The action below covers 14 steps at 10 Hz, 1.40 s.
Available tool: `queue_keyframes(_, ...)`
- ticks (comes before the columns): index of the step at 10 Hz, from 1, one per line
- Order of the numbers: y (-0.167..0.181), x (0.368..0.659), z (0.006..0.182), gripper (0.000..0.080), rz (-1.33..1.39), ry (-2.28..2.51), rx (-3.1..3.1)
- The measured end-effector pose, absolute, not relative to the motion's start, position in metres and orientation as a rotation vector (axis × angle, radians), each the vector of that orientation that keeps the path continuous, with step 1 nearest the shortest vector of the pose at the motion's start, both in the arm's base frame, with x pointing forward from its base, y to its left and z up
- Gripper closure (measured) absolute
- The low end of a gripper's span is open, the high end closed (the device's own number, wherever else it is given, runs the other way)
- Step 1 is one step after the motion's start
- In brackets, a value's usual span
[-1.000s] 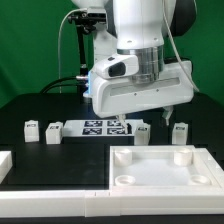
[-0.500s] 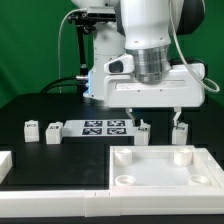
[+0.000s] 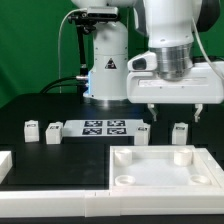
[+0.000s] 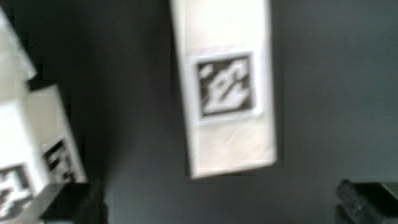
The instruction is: Assemble one leg
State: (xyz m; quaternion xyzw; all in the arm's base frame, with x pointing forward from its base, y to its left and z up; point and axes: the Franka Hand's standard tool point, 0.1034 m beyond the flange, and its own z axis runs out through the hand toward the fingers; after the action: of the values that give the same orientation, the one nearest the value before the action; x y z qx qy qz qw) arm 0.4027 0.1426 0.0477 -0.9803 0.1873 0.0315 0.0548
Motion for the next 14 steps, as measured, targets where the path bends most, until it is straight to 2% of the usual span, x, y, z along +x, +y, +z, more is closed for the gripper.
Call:
queue_keyframes(3,0.138,0.402,0.047,0.015,0.16,0.525,-2.987)
queue_keyframes(5,0.124,0.407,0.043,0.015,0.35,0.405,-2.962)
queue_keyframes(7,0.123,0.399,0.04,0.015,0.659,0.384,-2.882)
queue_keyframes(10,0.133,0.389,0.044,0.015,1.054,0.337,-2.745)
queue_keyframes(12,0.141,0.382,0.043,0.015,1.254,0.314,-2.659)
queue_keyframes(14,0.146,0.384,0.038,0.015,1.215,0.359,-2.693)
